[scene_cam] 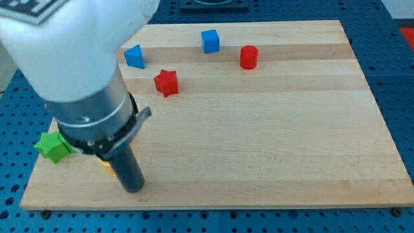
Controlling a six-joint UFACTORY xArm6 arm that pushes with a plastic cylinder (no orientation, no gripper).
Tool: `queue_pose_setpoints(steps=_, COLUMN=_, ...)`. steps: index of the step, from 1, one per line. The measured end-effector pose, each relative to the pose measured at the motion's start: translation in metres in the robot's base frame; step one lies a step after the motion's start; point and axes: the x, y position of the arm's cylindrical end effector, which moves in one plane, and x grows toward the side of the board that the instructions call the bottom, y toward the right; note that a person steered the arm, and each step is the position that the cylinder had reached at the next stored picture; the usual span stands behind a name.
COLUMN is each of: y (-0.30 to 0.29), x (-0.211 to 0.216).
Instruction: Move the yellow heart diagonally to the yellow hexagon
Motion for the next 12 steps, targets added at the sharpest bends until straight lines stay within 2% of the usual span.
queue_pose_setpoints(steps=1, y=-0.042, x=0.0)
queue_pose_setpoints(steps=2, y=-0.05, x=-0.046)
queue_pose_setpoints(steps=4, y=-0.049, x=-0.047)
queue_pose_setpoints(steps=6, y=0.008, x=-0.059)
queue_pose_setpoints(steps=8, y=0.018, x=-0.058)
queue_pose_setpoints(steps=9, y=0.049, x=-0.057)
queue_pose_setpoints(steps=12, y=0.057, x=-0.059)
